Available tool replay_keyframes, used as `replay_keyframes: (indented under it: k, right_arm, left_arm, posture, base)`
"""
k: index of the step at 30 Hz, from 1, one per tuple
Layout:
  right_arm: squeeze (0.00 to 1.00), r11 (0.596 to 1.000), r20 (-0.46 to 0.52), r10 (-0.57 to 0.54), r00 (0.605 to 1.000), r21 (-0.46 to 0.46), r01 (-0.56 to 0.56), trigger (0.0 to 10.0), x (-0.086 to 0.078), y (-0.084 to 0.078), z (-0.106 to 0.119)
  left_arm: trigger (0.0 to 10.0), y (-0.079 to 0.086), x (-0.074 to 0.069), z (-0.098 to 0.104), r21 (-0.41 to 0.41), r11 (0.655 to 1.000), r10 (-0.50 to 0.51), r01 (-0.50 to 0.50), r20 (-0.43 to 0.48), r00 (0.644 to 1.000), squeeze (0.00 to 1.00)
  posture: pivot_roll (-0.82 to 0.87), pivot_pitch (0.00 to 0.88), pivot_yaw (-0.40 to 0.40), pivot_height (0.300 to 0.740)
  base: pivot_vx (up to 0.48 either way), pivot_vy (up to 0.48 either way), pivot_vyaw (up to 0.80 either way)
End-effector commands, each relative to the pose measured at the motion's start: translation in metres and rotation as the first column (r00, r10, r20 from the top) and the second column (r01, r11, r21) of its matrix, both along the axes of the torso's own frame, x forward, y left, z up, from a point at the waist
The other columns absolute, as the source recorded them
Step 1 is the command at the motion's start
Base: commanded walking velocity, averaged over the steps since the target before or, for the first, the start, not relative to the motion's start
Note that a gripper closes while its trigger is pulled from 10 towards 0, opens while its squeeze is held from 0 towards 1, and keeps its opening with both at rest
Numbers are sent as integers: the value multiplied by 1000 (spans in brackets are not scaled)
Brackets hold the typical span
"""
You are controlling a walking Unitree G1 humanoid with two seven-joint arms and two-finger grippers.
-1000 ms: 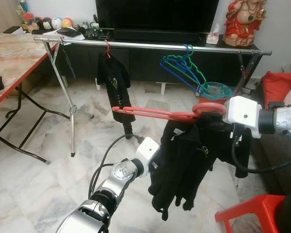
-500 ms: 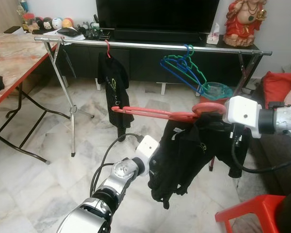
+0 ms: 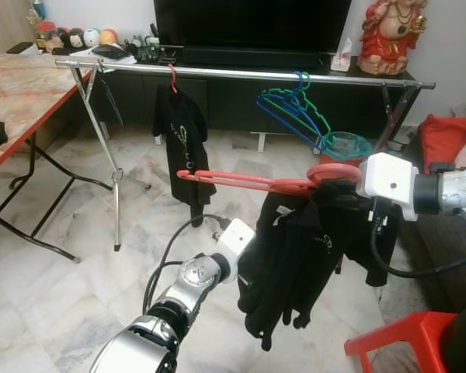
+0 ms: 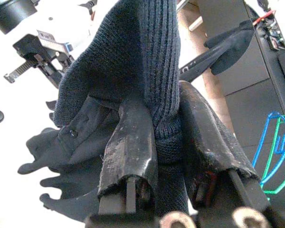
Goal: Hang hanger
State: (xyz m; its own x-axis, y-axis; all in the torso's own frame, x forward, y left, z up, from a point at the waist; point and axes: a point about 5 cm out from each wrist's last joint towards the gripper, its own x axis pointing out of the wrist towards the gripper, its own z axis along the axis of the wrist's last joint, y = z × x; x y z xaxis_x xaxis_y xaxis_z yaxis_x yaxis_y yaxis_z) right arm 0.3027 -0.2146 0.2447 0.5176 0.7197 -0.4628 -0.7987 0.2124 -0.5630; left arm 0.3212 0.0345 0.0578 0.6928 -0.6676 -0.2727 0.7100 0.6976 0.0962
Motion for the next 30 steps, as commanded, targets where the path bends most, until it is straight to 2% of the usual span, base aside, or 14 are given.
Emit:
replay_keyframes:
  k: [1,2,3,4,5,12,15,24,27,29,30]
  right_arm:
    - [0,1000,53,17,998,3,-17,0,-2,1,15]
    - [0,1000,53,17,998,3,-17,0,-2,1,15]
    - [0,1000,53,17,998,2,-17,0,-2,1,15]
    - [0,1000,53,17,998,2,-17,0,-2,1,15]
    - [0,1000,52,16,998,2,-17,0,-2,1,15]
    - [0,1000,50,14,999,5,-14,0,-2,1,13]
    - [0,1000,46,12,999,6,-12,0,-2,1,12]
    - [0,1000,38,13,999,11,-13,0,-3,2,9]
    - [0,1000,27,11,1000,1,-11,0,-3,1,6]
    - [0,1000,20,0,1000,-30,0,0,-3,-2,2]
    - [0,991,7,-42,999,-124,42,0,0,-10,-8]
  left_arm:
    - [8314,-2,-1,-1,24,1000,-16,16,-9,1000,0]
    - [8314,-2,-1,-1,24,1000,-16,16,-9,1000,0]
    - [1176,-2,-1,-2,24,1000,-11,11,-8,1000,0]
    - [1176,-2,0,-1,24,1000,-7,7,-6,1000,0]
    - [0,-2,0,-1,23,1000,-2,2,-5,1000,0]
    - [0,1,2,0,33,999,3,-3,1,1000,0]
    - [0,5,4,-1,58,998,37,-37,6,999,0]
    - [0,9,9,2,57,996,73,-73,5,997,0]
    - [0,14,14,5,54,992,114,-114,-1,993,0]
    - [0,18,16,6,54,989,141,-140,-8,990,0]
    - [0,24,19,6,56,982,182,-181,-20,983,0]
  posture:
    - [-104,0,-14,740]
    - [-104,0,-14,740]
    - [-103,0,-13,740]
    - [-103,0,-13,740]
    - [-103,0,-14,740]
    - [-100,0,-14,740]
    - [-101,0,-13,740]
    - [-100,0,-12,740]
    - [-99,0,-11,740]
    - [-99,0,-10,740]
    - [-99,0,-9,740]
  base:
    - [0,0,0]
    - [0,0,0]
    - [0,0,0]
    - [0,0,0]
    - [0,0,0]
    - [0,0,0]
    - [0,0,0]
    - [0,0,0]
    - [0,0,0]
    - [0,0,0]
    - [0,0,0]
